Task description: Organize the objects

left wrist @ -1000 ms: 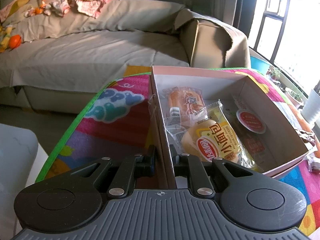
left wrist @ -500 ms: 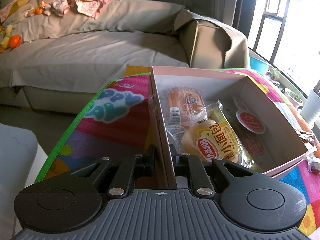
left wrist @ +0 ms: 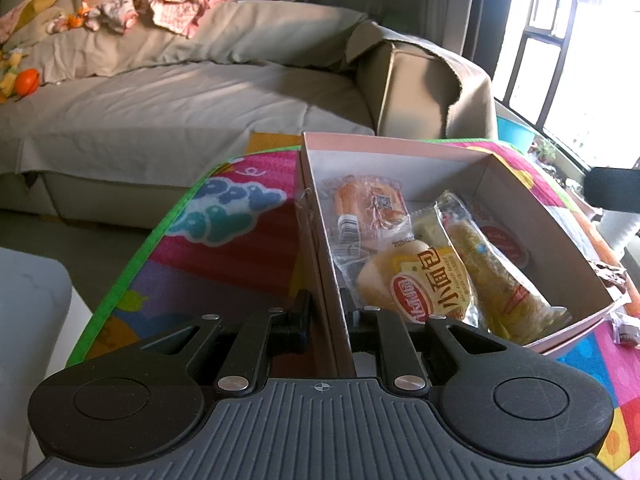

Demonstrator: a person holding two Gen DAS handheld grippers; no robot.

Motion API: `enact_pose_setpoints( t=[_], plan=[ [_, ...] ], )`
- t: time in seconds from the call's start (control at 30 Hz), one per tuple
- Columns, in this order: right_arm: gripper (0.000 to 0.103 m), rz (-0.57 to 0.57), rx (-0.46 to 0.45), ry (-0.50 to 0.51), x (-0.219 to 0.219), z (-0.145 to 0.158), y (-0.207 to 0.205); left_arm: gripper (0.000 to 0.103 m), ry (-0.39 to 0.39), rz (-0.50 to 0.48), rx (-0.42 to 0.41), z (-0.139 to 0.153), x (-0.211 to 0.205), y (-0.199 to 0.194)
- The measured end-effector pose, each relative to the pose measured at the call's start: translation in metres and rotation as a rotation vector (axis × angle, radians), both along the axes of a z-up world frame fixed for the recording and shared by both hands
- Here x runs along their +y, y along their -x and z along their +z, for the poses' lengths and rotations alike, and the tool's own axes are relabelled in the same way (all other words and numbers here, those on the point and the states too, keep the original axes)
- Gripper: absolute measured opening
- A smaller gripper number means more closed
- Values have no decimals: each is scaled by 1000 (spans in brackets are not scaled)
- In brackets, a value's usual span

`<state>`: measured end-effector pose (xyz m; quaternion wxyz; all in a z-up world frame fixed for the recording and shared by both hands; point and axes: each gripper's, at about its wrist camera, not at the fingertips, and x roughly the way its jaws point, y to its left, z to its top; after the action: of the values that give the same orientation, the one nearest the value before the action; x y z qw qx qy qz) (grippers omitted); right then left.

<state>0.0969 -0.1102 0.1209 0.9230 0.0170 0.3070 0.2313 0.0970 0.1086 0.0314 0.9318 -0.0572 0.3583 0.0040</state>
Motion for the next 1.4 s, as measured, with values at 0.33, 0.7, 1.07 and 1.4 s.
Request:
enact_pose_setpoints(
  t=[0.33, 0.7, 1.07, 1.4],
  plan=[
    [69, -271, 22, 98, -99, -23, 8, 16, 1, 0, 0, 0, 0, 0],
    [80, -559, 126, 122, -202, -60, 19, 16, -3, 8, 6, 0, -2, -2],
    [80, -564, 178, 121, -205, -83, 11, 16, -2, 8, 5, 0, -1, -2],
    [86, -456, 125, 182, -168, -81, 3, 16, 1, 6, 4, 0, -1, -1]
  ],
)
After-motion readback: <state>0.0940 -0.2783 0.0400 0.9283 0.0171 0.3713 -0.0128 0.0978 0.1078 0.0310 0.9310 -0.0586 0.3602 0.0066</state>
